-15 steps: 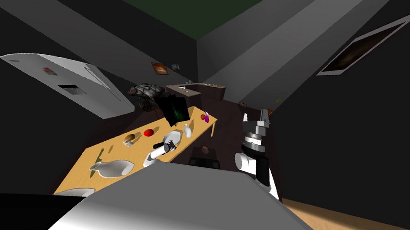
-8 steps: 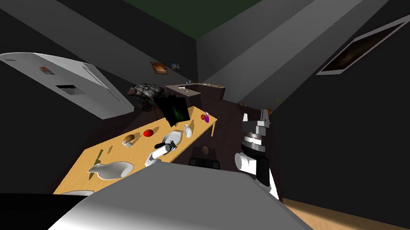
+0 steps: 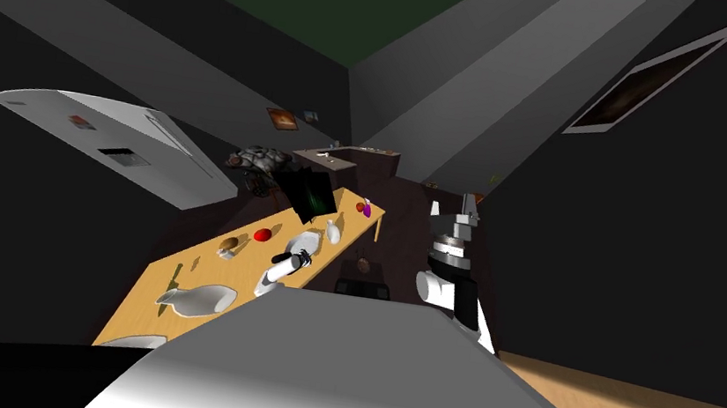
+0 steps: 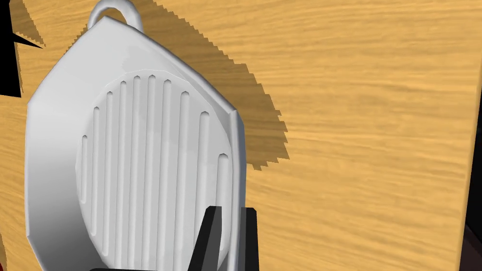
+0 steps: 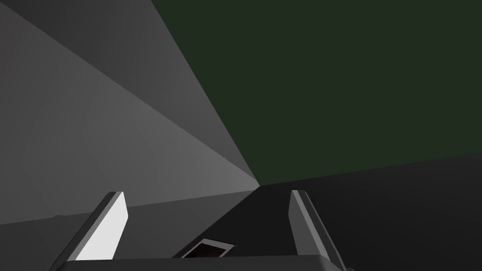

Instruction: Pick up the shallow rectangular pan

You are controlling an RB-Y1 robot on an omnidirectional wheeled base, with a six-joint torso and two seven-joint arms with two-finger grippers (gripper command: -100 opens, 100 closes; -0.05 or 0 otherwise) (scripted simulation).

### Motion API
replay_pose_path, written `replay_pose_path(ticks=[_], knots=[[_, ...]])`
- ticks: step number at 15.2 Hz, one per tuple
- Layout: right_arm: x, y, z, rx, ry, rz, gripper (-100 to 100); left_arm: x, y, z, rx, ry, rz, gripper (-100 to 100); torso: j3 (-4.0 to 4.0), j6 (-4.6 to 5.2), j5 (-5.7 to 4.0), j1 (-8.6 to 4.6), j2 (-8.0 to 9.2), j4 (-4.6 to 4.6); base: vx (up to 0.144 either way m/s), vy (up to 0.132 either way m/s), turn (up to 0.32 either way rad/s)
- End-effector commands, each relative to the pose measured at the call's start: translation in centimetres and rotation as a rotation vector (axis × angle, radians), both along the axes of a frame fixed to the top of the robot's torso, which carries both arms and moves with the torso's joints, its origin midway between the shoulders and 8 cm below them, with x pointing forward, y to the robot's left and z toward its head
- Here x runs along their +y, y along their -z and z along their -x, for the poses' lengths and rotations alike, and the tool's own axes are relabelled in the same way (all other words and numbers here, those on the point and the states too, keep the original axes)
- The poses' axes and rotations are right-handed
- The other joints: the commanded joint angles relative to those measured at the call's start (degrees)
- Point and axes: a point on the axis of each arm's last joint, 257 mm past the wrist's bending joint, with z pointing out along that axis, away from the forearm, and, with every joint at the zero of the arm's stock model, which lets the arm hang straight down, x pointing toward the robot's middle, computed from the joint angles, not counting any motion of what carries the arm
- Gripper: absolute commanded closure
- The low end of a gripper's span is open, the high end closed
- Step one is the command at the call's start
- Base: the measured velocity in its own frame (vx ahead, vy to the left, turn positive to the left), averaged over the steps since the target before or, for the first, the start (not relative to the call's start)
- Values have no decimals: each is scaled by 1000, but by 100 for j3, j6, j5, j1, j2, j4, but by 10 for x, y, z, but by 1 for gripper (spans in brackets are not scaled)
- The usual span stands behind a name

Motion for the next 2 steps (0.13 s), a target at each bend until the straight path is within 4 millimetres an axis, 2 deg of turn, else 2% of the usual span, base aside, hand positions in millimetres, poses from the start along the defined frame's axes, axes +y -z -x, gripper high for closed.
replay_pose_path(ticks=[1,2], knots=[[0,0,0,0,0,0,0,1,-6,2,2,3,0,100,0,0,0,0,0,0,-14,-26,11],[0,0,0,0,0,0,0,1,-3,1,1,1,0,100,1,0,-2,-2,1,1,-8,-15,9]])
